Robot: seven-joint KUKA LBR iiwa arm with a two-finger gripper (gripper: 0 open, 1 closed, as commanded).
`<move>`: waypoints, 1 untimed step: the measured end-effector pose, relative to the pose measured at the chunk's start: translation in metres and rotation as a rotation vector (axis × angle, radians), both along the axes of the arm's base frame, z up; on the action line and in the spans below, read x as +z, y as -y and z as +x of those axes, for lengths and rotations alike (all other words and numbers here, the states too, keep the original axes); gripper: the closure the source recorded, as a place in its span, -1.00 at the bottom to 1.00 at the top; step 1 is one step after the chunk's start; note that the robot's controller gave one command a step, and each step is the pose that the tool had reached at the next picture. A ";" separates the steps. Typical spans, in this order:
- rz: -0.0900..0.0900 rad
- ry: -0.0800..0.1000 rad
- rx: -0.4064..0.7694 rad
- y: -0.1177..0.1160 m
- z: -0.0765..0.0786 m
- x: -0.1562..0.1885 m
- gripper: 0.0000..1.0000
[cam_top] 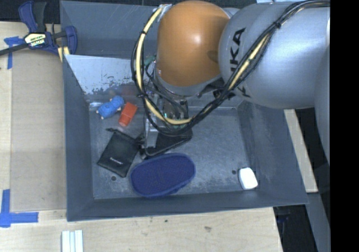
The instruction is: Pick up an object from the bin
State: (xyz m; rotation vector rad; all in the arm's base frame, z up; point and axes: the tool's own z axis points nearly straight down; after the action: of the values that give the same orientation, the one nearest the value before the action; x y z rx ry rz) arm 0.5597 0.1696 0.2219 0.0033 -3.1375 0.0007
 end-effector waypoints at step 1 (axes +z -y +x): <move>0.007 0.015 0.147 0.074 -0.008 -0.143 -1.00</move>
Offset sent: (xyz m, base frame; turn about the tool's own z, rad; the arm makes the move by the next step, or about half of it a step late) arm -0.0109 -0.0754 -0.1442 -0.1496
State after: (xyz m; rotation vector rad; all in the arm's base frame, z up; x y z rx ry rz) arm 0.5518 0.0954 0.0794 0.2352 -3.1440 -0.0092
